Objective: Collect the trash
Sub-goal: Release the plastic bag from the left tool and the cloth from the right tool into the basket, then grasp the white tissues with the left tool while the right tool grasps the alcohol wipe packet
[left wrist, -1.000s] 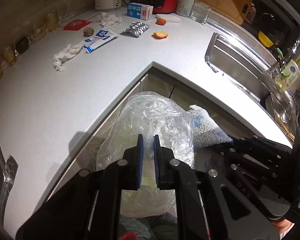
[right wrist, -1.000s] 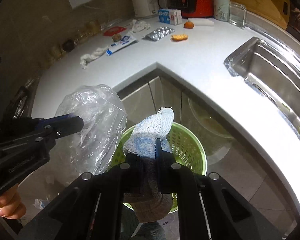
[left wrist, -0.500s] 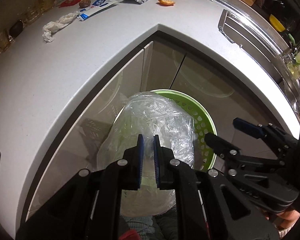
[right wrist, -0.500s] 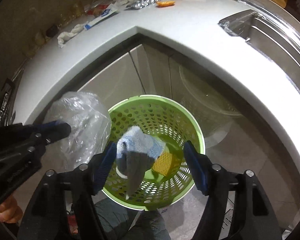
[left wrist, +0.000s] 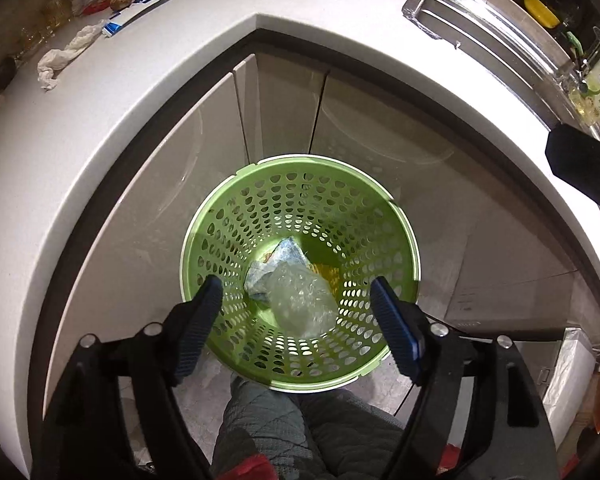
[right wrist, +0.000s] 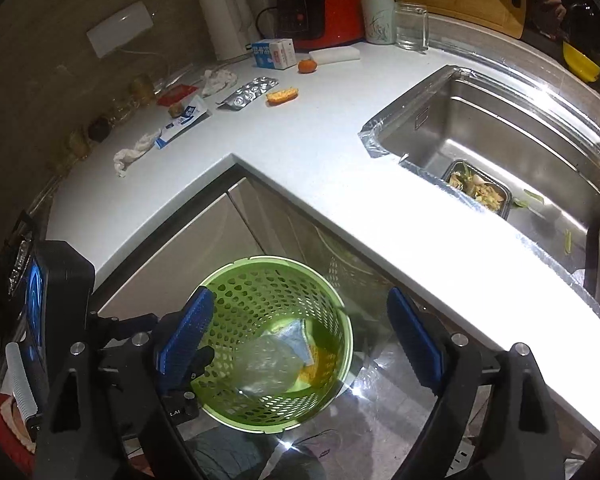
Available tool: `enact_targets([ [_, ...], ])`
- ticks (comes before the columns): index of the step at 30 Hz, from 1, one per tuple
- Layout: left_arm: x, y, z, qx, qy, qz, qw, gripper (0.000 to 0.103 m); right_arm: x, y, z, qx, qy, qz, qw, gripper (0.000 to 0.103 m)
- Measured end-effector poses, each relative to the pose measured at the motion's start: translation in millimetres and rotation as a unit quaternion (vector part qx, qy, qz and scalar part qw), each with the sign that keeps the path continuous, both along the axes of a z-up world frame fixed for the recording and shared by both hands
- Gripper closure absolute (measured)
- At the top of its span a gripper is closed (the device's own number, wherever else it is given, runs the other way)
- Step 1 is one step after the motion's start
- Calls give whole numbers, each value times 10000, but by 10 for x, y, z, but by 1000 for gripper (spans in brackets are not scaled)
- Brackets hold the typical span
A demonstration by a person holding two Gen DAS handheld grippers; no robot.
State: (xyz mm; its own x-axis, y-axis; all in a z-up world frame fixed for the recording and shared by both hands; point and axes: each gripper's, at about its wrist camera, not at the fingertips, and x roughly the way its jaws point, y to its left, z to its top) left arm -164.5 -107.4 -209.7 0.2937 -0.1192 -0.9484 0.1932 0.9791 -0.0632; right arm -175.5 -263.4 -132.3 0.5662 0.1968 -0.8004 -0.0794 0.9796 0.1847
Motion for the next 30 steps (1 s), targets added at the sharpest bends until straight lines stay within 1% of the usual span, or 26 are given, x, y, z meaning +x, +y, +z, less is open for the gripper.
enact_targets([
  [2,7,-3,79,16,-52,39,10000,18,-5,-44,65,-53,-72,-39,10000,15],
  [4,8,-4,174,38,-147,77,9999,15,-10,-86,127,-60,-141,-89,9998,13],
  [6,5,-14,290,70,-303,62,9995,14,-16,-140,208,-54,-213,-166,9996,9],
  [8,5,-10,429,119,-475,39,9988,13,-28,-181,315,-20,-311,-210,9993,8],
  [10,5,35,608,130,-722,61,9973,12,-38,-207,433,2,-432,-233,9988,6],
  [11,17,68,706,115,-847,91,9963,10,-41,-215,502,14,-504,-239,9984,3],
  [13,16,143,910,34,-1125,148,9935,8,-39,-215,624,37,-637,-262,9976,2],
  [15,54,249,1073,-37,-1351,194,9906,8,-27,-210,721,73,-738,-263,9969,2],
  [19,182,494,1276,-44,-1657,375,9854,8,54,-163,873,132,-875,-249,9958,2],
  [22,347,704,1335,57,-1820,563,9817,8,156,-104,917,148,-920,-197,9955,2],
  [26,645,1036,1285,164,-1858,870,9786,8,343,38,907,196,-908,-120,9956,2],
  [30,994,1347,1189,99,-1788,1209,9764,8,677,317,873,235,-851,69,9961,2],
])
